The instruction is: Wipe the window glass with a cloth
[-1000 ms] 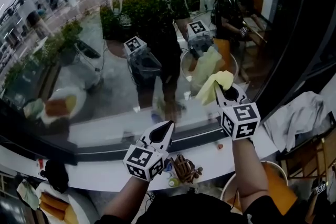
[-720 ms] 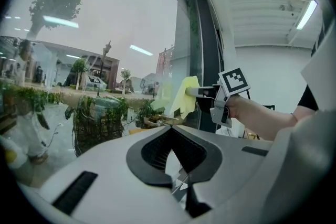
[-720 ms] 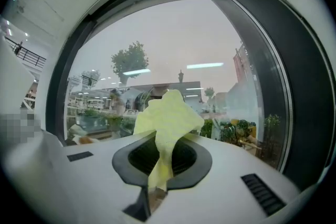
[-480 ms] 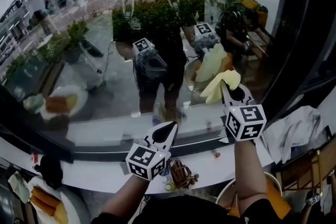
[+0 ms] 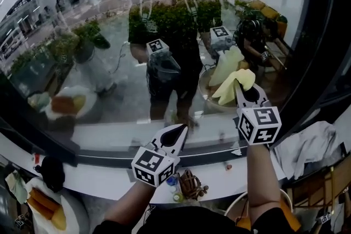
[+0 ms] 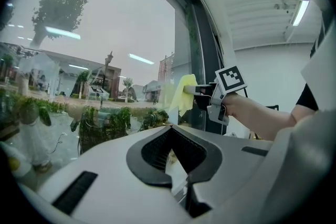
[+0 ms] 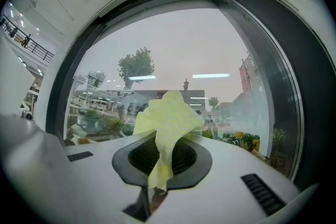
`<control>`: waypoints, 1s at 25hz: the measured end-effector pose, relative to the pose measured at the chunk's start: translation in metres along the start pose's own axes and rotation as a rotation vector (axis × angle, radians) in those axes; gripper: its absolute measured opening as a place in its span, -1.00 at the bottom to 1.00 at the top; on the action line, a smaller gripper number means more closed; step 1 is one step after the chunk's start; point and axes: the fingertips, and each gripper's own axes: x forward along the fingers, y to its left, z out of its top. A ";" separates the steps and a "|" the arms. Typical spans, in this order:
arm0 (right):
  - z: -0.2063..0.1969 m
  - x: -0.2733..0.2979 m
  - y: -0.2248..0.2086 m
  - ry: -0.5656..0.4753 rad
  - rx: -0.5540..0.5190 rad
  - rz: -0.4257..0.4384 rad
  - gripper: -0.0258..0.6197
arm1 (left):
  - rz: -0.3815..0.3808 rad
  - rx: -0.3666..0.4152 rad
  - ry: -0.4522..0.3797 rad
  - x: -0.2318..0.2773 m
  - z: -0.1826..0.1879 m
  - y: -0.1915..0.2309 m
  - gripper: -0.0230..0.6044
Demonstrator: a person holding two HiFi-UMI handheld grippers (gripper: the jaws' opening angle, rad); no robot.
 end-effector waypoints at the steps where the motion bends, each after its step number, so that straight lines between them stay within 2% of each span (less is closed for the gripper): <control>1: 0.001 0.003 0.003 0.000 -0.006 0.001 -0.79 | 0.006 0.000 -0.003 -0.002 0.002 0.003 -0.90; 13: 0.002 0.016 0.012 0.005 -0.022 -0.041 -0.79 | 0.063 -0.023 -0.018 -0.030 -0.001 0.027 -0.90; 25: 0.000 0.030 0.075 0.024 -0.019 -0.058 -0.79 | 0.061 -0.030 -0.011 -0.088 -0.014 0.067 -0.90</control>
